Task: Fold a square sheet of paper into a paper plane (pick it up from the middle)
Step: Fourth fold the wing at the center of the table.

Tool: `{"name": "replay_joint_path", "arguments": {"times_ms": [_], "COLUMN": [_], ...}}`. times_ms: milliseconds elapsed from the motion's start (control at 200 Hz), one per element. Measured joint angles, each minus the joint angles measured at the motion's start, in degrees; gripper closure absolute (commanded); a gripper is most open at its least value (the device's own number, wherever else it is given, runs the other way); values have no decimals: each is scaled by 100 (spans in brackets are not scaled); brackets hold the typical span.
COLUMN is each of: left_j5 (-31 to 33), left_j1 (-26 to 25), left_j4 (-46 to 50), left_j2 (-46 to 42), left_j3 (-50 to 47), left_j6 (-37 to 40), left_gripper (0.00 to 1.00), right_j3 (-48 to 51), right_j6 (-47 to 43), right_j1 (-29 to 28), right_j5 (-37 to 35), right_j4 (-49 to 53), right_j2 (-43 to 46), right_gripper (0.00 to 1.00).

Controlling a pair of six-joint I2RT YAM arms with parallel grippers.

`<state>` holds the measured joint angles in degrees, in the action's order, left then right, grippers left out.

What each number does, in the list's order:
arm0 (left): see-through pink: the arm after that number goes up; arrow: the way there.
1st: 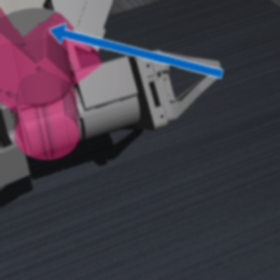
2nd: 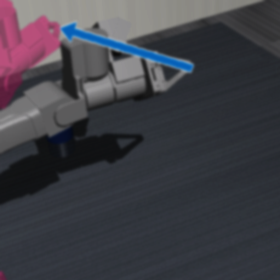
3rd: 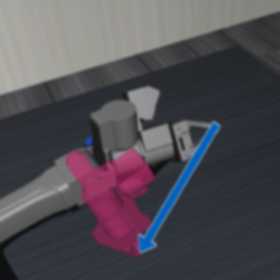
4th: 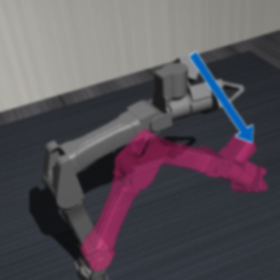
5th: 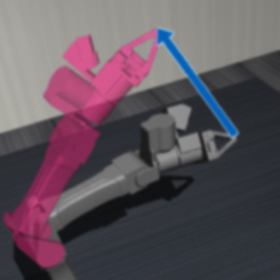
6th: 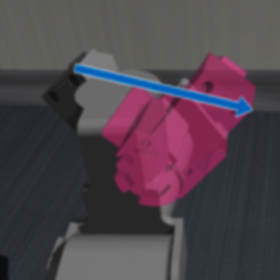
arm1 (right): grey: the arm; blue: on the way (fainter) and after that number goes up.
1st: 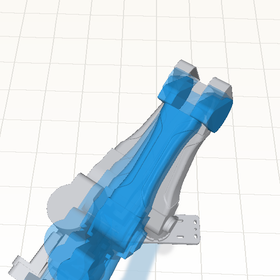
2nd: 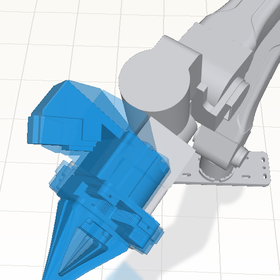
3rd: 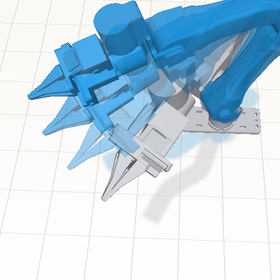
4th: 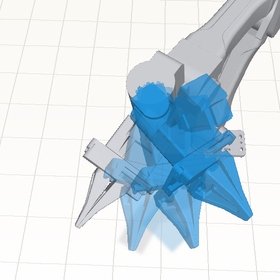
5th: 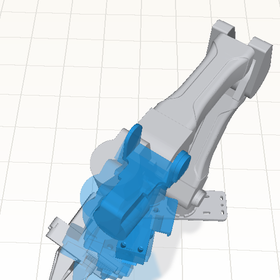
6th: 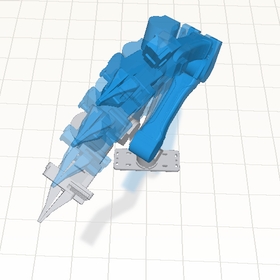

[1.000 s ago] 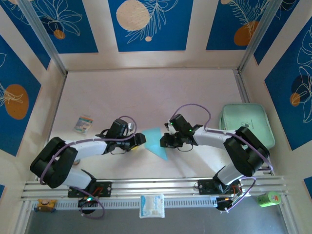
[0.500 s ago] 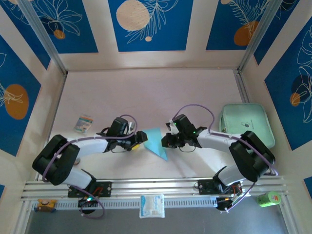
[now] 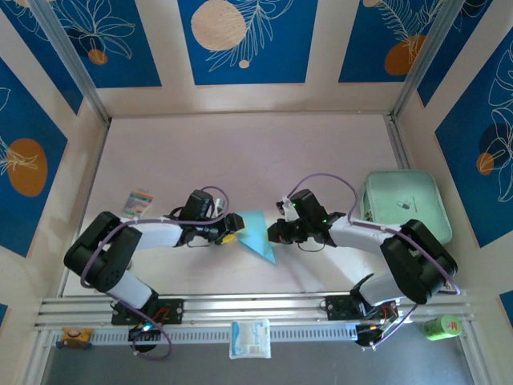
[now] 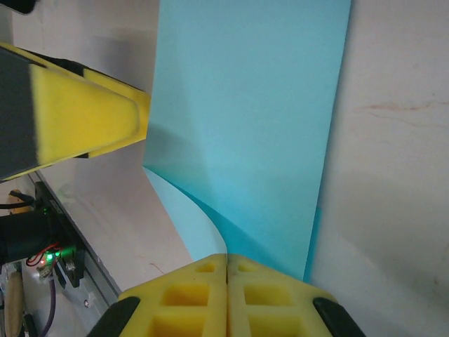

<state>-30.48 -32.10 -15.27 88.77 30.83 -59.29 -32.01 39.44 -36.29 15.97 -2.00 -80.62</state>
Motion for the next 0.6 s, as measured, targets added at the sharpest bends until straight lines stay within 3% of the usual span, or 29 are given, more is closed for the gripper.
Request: {"name": "replay_joint_path", "arguments": {"times_ms": [305,375,475,600], "left_j5": [-205,-216,-210,-149], "left_j1": [0,0,0,0], "left_j4": [-579,-667,-791,-837], "left_j2": [413,431,431,389], "left_j3": [7,4,4,-15], "left_j6": [-264,-330,-387,-409], "left_gripper": [71,78,86,91], "right_j3": [57,61,57,26], "right_j6": [4,35,96,109], "right_j1": [50,55,55,31], "right_j5": [55,55,-4,-264], "right_j4": [-37,-17,105,474], "right_j2": [26,26,26,125], "right_gripper": [91,85,70,63]}}
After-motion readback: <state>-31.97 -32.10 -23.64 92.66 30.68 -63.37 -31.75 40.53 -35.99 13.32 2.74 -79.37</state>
